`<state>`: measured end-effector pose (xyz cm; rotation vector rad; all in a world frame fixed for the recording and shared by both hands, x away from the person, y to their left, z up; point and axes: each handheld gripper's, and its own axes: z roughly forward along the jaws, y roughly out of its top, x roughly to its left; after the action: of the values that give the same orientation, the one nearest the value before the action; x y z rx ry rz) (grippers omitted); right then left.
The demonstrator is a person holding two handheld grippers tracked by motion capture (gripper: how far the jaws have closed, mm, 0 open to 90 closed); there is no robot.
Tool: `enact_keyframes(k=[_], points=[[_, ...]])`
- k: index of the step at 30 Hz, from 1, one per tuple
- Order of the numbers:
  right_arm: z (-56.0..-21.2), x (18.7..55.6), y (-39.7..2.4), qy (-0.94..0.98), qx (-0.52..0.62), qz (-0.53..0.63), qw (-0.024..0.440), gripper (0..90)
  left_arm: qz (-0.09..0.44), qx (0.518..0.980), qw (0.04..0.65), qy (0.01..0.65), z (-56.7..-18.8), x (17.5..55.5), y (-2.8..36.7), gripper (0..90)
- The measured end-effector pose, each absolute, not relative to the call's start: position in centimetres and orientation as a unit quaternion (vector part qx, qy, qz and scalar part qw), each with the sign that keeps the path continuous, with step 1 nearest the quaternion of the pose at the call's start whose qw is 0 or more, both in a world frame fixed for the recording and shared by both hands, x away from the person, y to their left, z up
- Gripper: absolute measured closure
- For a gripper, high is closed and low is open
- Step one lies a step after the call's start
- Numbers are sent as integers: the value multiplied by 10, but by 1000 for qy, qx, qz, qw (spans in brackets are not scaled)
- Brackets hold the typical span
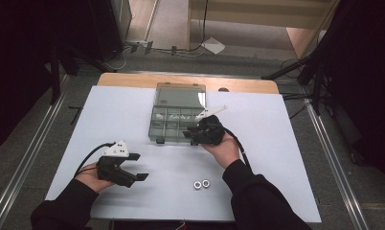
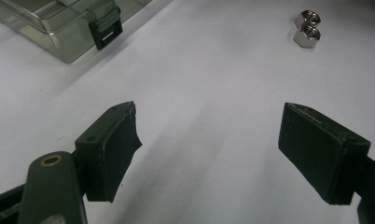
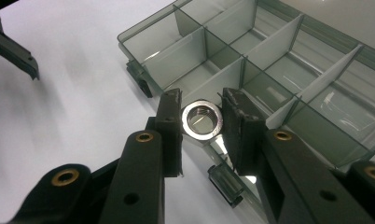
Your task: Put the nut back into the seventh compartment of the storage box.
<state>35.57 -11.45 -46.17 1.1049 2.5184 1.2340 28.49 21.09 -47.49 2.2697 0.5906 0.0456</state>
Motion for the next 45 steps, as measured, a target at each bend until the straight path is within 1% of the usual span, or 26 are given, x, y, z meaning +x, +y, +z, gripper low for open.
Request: enact_keyframes(k=[10, 12, 20, 35, 36, 38, 45], points=[[-467, 359, -109, 833, 373, 402, 70, 709, 17, 892, 387, 232, -476, 285, 211, 197], [-468, 359, -107, 832, 375, 402, 72, 709, 17, 898, 374, 231, -474, 285, 211, 197], [-472, 364, -104, 828, 382, 403, 77, 708, 16, 895, 382, 232, -477, 285, 211, 197], [-480, 367, -100, 825, 390, 402, 71, 698, 16, 896, 380, 231, -477, 286, 211, 198], [-480, 368, -100, 825, 391, 402, 72, 687, 16, 896, 380, 230, -477, 286, 211, 197], [-480, 368, -101, 820, 395, 408, 65, 594, 16, 896, 380, 231, -477, 285, 211, 197], [-473, 366, -106, 818, 392, 417, 60, 501, 16, 895, 382, 230, -476, 285, 211, 197]])
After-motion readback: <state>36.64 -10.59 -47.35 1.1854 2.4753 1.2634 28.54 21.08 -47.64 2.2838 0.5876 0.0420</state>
